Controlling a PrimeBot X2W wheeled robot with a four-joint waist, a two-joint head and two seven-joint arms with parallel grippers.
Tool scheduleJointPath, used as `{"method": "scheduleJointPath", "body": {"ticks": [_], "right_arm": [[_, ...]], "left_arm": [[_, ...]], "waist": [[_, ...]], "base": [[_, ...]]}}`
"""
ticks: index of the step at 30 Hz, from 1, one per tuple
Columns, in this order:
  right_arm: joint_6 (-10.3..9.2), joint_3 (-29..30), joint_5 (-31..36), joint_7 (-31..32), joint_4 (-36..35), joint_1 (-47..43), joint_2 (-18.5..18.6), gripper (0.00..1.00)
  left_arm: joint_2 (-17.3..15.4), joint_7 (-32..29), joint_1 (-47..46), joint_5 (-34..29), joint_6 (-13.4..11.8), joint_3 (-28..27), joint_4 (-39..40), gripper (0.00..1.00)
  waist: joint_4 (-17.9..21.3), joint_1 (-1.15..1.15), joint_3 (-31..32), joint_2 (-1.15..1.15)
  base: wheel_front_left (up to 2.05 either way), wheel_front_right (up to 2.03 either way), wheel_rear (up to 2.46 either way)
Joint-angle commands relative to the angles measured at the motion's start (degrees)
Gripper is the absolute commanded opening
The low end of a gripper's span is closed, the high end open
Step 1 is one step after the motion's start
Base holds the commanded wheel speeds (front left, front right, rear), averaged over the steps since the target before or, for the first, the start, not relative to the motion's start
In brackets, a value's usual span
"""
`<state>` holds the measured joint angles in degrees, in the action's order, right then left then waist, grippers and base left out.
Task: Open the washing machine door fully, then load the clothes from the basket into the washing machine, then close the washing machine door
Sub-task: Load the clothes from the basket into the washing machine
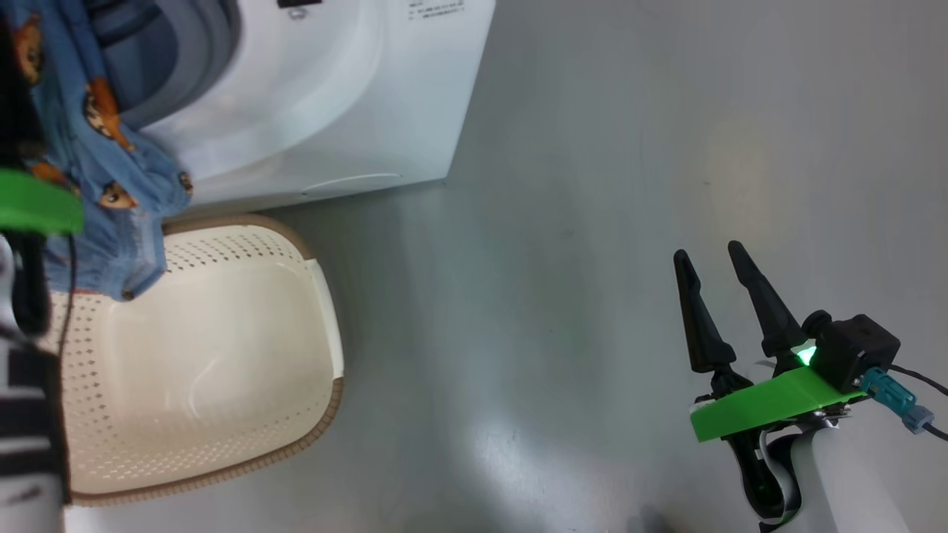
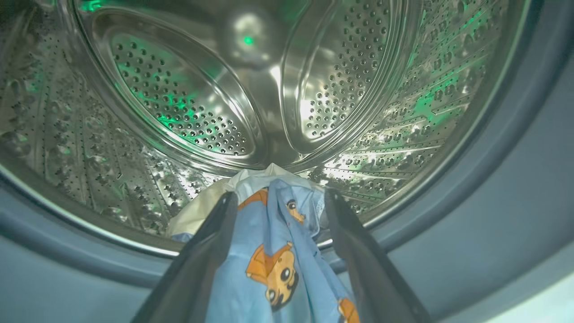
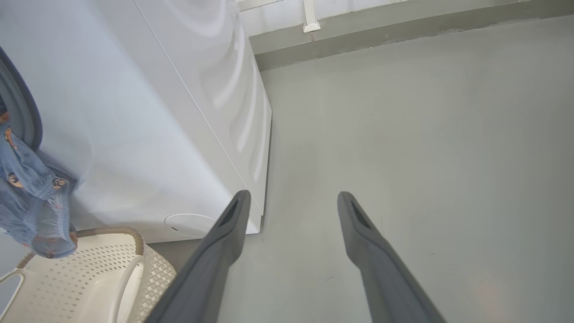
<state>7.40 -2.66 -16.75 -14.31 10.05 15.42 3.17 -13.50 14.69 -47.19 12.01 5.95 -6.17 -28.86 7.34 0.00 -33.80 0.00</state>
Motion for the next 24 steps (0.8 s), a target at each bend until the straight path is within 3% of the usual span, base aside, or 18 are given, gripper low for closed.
{"method": "scheduleJointPath", "body": {"ticks": [1, 14, 24], "right_arm": [[0.09, -1.14, 0.47, -0.69, -0.94, -1.53, 0.32, 1.00], [0.09, -1.89, 0.46, -0.69, -0.60, -1.68, 0.88, 1.00], [0.09, -2.30, 0.42, -0.69, -0.45, -1.37, 1.11, 1.00]], "left_arm": [[-1.77, 0.30, 4.64, 0.34, -0.74, -2.19, 4.73, 1.00], [4.61, 0.30, 23.78, 0.61, -3.59, -5.60, 19.05, 1.00], [8.26, 0.30, 33.81, 0.55, -4.32, -7.38, 22.76, 1.00]], "waist": [[-0.88, 0.00, 1.17, 0.00], [-1.63, 0.00, 3.39, 0.00], [-2.29, 0.00, 3.68, 0.00]], "base": [[0.00, 0.00, 0.00], [0.00, 0.00, 0.00], [0.00, 0.00, 0.00]]}}
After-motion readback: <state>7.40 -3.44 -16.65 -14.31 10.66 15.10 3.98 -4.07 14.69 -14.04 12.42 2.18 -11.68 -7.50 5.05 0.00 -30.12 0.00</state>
